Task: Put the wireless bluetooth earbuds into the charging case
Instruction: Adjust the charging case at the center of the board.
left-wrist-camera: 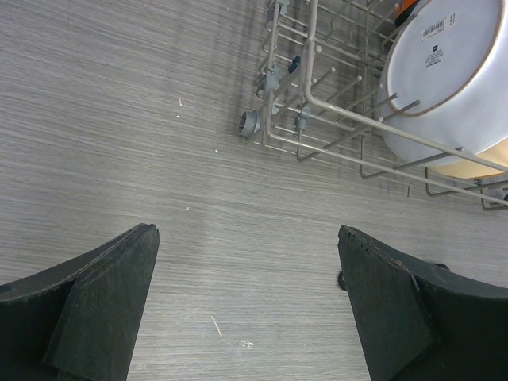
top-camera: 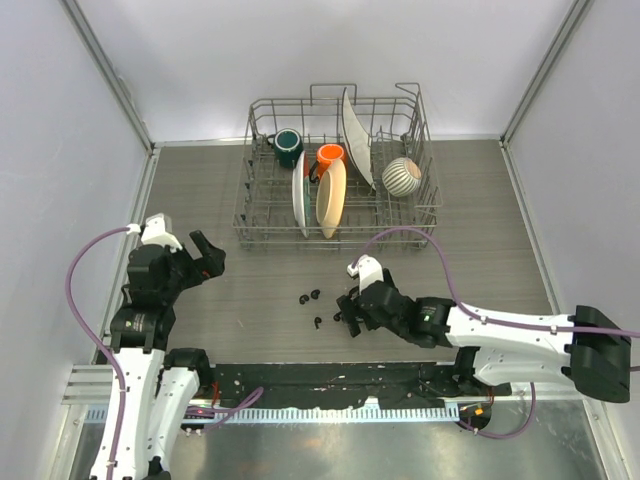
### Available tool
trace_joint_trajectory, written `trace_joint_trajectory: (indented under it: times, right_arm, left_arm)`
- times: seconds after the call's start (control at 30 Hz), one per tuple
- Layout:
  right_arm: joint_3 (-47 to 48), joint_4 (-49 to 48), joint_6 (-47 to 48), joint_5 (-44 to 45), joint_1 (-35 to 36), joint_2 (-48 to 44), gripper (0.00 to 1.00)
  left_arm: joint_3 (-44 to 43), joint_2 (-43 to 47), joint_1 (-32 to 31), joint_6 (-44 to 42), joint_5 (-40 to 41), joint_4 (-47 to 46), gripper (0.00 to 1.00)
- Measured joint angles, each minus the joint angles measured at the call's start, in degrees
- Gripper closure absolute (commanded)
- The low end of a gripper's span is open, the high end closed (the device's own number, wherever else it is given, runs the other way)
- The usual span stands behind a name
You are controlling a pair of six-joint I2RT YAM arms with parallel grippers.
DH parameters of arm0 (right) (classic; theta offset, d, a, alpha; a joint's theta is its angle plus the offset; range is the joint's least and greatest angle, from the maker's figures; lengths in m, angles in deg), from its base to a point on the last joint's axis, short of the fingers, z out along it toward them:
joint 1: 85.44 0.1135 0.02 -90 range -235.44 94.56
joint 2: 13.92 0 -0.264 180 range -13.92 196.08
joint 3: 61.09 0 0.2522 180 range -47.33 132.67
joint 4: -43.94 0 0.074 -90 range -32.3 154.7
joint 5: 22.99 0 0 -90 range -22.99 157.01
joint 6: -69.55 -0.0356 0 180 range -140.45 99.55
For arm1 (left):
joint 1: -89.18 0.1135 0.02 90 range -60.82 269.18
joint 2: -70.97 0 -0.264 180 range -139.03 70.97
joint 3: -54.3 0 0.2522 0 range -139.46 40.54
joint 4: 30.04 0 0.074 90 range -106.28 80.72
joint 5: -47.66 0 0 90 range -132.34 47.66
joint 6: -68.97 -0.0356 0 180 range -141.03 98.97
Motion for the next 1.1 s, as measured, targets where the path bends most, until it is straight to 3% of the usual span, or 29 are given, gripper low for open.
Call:
trace_joint_trajectory:
  times: [0.53,0.87,1.1]
  right_arm:
    - [-7.7,-10.3,-12.4,-0.4,-1.3,4.0,0.14]
    - [-8.1,-16.3,-13.9,-6.1,-1.5,7.6,0.28]
    - [-8.4,-18.2,-16.7,-10.4,-0.8,7.9,0.32]
  left_arm:
    - [0.5,-0.2,0.0,0.0,0.0,0.1,0.0]
    - [0.5,-0.6,0.0,0.1,-0.1,0.1,0.0]
    - [0.5,-0.7,0.0,0.1,-0.1,0.2,0.0]
